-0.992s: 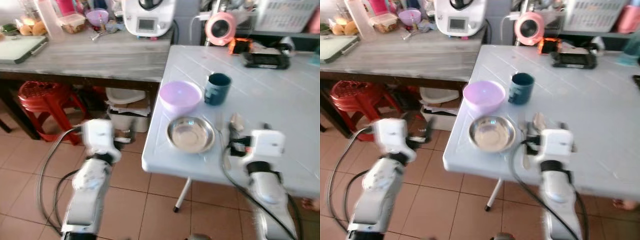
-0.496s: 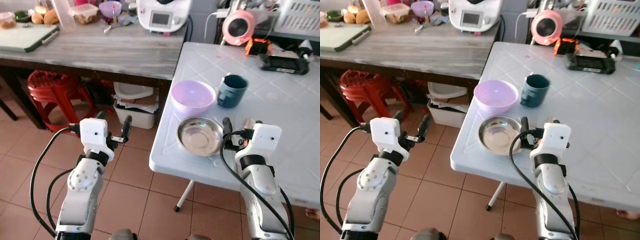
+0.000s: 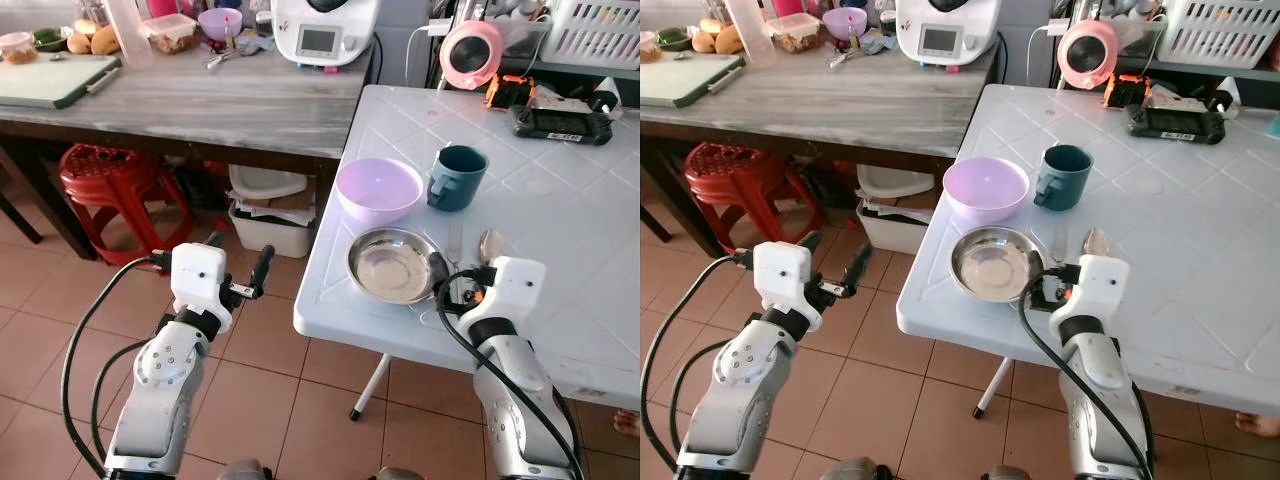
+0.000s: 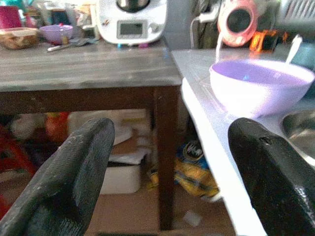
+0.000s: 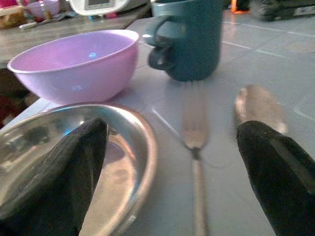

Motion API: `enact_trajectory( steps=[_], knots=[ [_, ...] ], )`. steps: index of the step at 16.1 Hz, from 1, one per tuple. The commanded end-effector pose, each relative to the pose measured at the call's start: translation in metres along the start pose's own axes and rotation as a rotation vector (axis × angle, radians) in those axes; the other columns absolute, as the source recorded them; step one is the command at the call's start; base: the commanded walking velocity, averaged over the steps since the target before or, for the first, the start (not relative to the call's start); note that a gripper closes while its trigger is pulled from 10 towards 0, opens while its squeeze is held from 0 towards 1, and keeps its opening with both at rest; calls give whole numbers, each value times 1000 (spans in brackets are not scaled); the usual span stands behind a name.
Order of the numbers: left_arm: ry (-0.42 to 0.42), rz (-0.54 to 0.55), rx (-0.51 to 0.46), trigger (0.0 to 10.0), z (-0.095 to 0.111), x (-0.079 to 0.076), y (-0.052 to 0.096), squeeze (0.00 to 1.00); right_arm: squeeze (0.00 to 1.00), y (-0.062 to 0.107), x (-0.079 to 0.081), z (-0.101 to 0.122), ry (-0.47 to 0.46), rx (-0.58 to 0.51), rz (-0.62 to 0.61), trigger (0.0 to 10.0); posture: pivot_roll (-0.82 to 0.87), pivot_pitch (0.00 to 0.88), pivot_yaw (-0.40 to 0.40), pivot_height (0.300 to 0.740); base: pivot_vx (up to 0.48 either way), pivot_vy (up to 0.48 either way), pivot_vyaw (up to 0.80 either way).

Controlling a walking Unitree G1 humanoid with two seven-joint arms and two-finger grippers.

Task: Setting the table

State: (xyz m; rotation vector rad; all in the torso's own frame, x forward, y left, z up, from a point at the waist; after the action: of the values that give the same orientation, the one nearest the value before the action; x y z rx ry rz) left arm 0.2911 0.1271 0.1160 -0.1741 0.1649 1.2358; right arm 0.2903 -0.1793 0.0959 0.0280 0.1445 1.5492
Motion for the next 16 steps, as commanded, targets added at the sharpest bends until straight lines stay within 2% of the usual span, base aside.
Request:
enact_trajectory(
  steps=[1, 6, 10, 11, 12, 13, 14, 16],
  knots=[
    [-14, 2, -19, 10000, 6, 1, 1, 0, 0, -3, 6, 2, -11, 2, 36, 10000, 34, 27, 29, 740, 0, 0, 0],
    [-12, -29, 27, 10000, 0, -1, 4, 0, 0, -2, 14, -12, -111, 74, 95, 10000, 43, 30, 25, 740, 0, 0, 0],
    [-31, -37, 36, 10000, -1, -2, 4, 0, 0, -3, 24, -16, -135, 98, 158, 10000, 44, 28, 24, 740, 0, 0, 0],
    [-33, -36, 38, 10000, -2, -2, 4, 0, 0, -3, 25, -17, -137, 104, 164, 7020, 44, 29, 24, 740, 0, 0, 0],
    [-36, -34, 39, 10000, -2, -2, 4, 0, 0, -3, 26, -18, -141, 112, 171, 2824, 45, 31, 24, 740, 0, 0, 0],
    [-37, -33, 41, 10000, -2, -2, 4, 0, 0, -3, 26, -18, -144, 115, 171, 784, 45, 30, 23, 740, 0, 0, 0],
    [-37, -33, 43, 10000, -3, -3, 4, 0, 0, -3, 26, -19, -150, 119, 171, 0, 44, 33, 25, 740, 0, 0, 0],
    [-38, -34, 45, 10000, -3, -3, 4, 0, 0, -3, 26, -23, -196, 145, 170, 0, 43, 35, 24, 740, 0, 0, 0]
  ],
)
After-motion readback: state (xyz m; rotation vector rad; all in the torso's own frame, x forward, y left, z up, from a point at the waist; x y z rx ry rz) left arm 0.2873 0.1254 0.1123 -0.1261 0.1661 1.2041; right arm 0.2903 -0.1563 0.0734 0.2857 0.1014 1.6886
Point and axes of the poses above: a point about 5 cm out from each wrist's last joint towards the gripper, its own y axis pointing back from the gripper into the wrist, its own z axis along the axis of the wrist's last joint, x = y × z, the point moved 4 cm from there along -y, pointing out of the wrist towards the gripper, and after that the axes turned 12 degrees about y, right-handed, at the moved point
